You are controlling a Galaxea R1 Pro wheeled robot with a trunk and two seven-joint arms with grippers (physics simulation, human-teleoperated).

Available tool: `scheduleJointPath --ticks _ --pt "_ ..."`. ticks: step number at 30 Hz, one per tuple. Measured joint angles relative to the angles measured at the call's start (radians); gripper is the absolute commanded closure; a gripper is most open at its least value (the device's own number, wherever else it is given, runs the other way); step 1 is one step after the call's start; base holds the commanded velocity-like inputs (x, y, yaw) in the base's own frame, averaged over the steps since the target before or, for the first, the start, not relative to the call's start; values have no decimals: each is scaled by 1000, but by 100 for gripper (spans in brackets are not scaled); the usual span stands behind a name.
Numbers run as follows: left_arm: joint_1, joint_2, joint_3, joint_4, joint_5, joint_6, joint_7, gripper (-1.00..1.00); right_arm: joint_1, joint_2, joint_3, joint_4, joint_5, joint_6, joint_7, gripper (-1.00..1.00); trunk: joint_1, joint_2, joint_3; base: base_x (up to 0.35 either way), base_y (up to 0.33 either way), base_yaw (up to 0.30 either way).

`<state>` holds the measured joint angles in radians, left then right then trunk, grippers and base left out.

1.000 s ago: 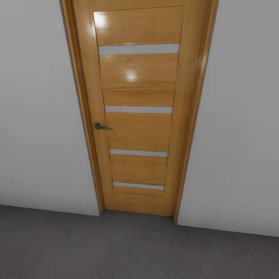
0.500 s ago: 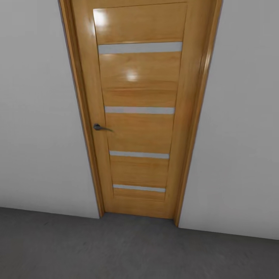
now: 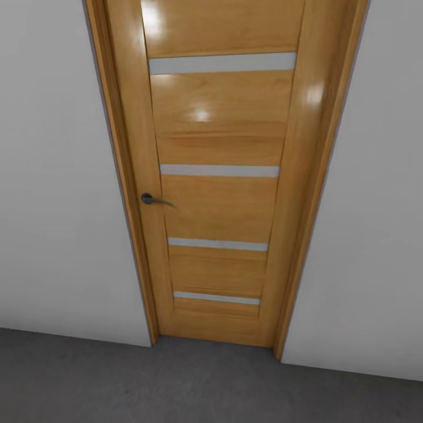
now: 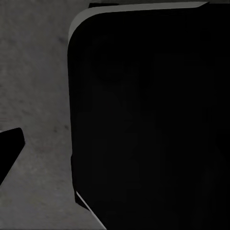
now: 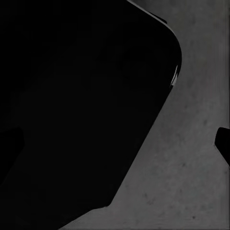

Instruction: Move the two storage containers from the living room to the garage. In the garage, place one container on the floor and stack the other container on top of it (either order is fine).

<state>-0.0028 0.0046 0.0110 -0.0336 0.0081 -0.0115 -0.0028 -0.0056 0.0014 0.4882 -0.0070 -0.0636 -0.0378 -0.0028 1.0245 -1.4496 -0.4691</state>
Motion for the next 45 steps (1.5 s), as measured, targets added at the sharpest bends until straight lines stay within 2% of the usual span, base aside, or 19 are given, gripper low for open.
scheduleJointPath --ticks 22,34,45 --pt "0 0 0 0 0 -1 0 -100 0 0 0 0 0 0 0 -100 0 0 0 306 104 0" --pt "0 0 0 0 0 0 0 -100 0 0 0 0 -1 0 0 -100 0 0 0 301 15 0" --pt "0 0 0 0 0 -1 0 -100 0 0 -1 0 -2 0 0 -100 1 0 0 63 0 -89"
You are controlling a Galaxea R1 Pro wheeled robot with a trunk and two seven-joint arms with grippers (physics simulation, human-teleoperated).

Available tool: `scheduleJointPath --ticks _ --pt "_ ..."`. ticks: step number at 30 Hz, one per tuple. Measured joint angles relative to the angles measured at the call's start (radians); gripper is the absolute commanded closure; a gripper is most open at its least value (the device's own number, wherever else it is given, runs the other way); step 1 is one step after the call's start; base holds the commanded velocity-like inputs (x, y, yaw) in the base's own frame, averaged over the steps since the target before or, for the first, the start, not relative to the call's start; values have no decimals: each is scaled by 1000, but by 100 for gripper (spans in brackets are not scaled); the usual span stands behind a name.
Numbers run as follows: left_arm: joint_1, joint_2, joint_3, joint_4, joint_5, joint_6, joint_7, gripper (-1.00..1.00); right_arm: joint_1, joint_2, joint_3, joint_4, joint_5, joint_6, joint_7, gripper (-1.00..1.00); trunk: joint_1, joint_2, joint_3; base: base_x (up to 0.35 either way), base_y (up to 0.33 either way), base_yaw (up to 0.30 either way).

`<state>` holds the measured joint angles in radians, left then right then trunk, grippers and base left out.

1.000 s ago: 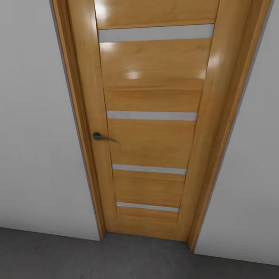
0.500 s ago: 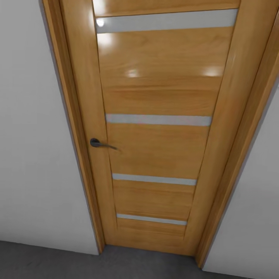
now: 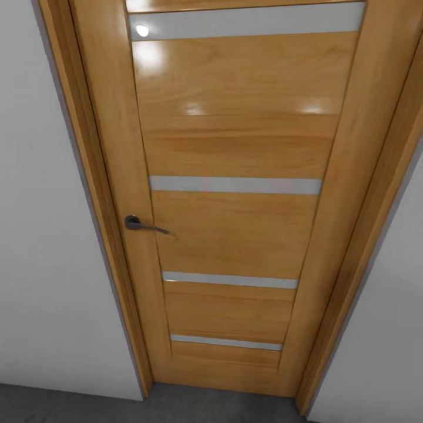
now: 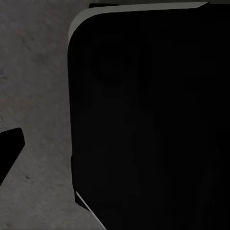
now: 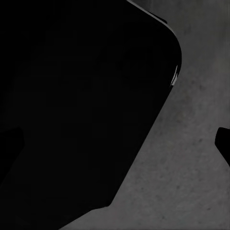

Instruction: Move the two storage containers from the living room to the garage. In the garage, place one container on the floor and stack the other container on top of it (either order is fine).

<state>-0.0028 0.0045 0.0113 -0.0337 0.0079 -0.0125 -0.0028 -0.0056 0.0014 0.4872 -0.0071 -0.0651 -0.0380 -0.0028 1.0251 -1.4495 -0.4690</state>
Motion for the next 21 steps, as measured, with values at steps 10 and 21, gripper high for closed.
scheduleJointPath --ticks 10,21 --pt "0 0 0 0 0 0 0 -100 0 0 0 0 -1 0 0 -100 0 0 0 1 0 -9" --pt "0 0 0 0 0 0 0 -100 0 0 0 0 -1 0 0 -100 0 0 0 0 0 -93"
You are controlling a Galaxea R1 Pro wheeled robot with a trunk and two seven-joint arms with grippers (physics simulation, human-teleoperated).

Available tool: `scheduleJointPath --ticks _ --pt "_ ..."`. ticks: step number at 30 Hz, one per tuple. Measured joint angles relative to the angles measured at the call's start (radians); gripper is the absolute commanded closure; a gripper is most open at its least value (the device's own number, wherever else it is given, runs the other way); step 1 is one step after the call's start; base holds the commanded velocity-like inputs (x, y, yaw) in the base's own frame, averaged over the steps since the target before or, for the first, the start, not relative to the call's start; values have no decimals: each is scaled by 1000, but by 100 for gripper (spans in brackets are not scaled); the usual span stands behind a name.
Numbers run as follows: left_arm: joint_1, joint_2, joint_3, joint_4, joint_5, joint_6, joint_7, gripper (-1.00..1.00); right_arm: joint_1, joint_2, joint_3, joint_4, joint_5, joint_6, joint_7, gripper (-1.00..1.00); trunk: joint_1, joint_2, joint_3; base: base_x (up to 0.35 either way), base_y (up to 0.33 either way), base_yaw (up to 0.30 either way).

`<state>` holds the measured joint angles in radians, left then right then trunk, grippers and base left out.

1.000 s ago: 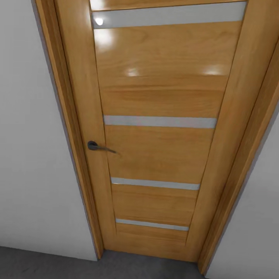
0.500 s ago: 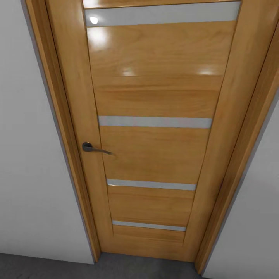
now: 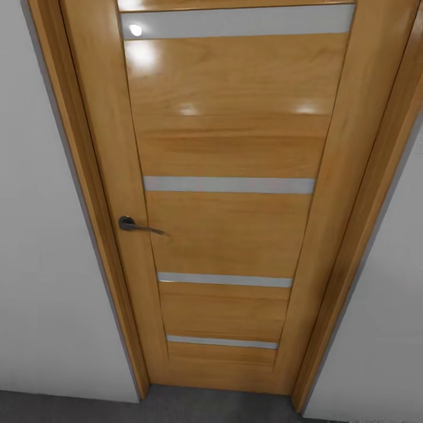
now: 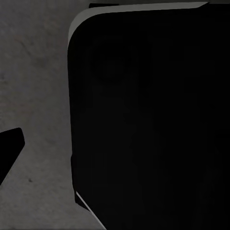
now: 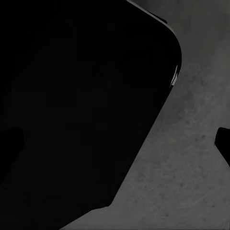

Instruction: Move the two storage containers from the living room to the garage. In the garage, place one container on the floor and stack the other container on top of it (either order is fine).

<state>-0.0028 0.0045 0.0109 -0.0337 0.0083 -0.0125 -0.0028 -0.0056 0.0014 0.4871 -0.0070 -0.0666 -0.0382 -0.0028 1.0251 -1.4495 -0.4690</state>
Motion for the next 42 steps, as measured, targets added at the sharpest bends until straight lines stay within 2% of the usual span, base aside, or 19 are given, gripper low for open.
scheduleJointPath --ticks 10,22,30,42 --pt "0 0 0 0 0 0 0 -100 0 0 0 0 -1 0 0 -100 0 0 0 0 0 -138" --pt "0 0 0 0 -1 0 0 -100 0 0 0 0 -3 0 0 -100 0 0 0 3 0 -9" --pt "0 -1 0 0 -1 0 0 -100 0 0 0 0 -3 0 0 -100 0 0 0 183 -39 0" --pt "0 0 0 0 -1 0 0 -100 0 0 0 0 -3 0 0 -100 0 0 0 17 -4 0"
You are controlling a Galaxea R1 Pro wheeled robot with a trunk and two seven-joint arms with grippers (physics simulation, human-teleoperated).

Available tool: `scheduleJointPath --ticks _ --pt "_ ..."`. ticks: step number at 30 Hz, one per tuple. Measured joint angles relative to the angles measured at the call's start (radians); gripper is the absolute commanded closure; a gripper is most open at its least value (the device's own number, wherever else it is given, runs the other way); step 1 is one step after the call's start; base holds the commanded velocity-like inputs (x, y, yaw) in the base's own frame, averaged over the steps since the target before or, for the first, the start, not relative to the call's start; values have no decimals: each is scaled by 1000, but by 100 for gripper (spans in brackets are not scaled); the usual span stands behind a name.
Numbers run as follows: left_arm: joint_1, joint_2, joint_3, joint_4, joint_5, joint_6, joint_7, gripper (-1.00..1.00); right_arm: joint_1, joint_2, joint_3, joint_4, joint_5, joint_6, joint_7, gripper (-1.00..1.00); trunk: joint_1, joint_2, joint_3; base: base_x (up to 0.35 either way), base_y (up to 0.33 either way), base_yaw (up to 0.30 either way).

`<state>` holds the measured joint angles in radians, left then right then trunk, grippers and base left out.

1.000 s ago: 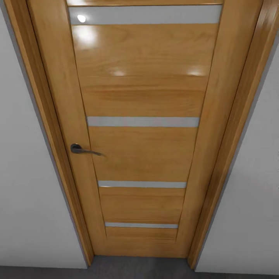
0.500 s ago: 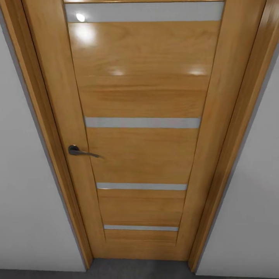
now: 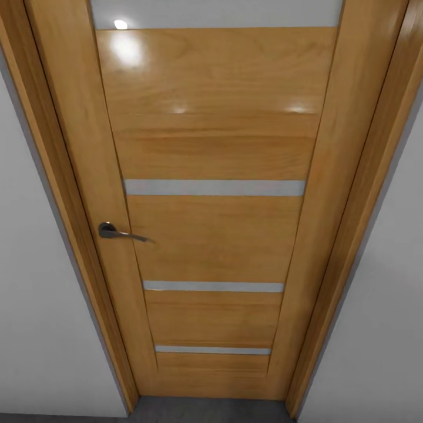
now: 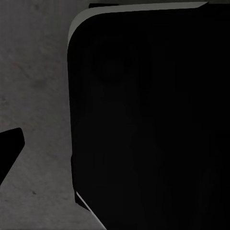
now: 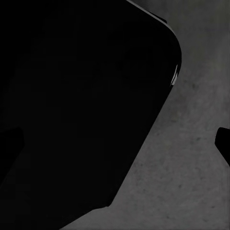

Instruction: Move the two storage containers from the living room to the garage. In the garage, place one container on the floor and stack the other container on top of it (either order is fine).

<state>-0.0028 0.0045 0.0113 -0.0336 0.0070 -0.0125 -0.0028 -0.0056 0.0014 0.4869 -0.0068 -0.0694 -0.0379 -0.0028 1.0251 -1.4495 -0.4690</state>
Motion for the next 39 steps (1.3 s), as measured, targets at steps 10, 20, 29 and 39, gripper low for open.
scheduleJointPath --ticks 10,20,29,39 --pt "0 0 0 0 0 0 0 -100 0 0 0 0 3 0 0 -100 0 0 0 0 0 0" --pt "0 0 0 0 0 0 0 -100 0 0 0 0 2 2 0 -100 0 0 0 0 0 0" --pt "0 0 0 0 0 0 0 -100 0 0 0 0 1 2 0 -100 0 0 0 0 0 0" --pt "0 0 0 0 0 0 0 -100 0 -1 0 0 2 1 0 -100 0 0 0 0 0 0"
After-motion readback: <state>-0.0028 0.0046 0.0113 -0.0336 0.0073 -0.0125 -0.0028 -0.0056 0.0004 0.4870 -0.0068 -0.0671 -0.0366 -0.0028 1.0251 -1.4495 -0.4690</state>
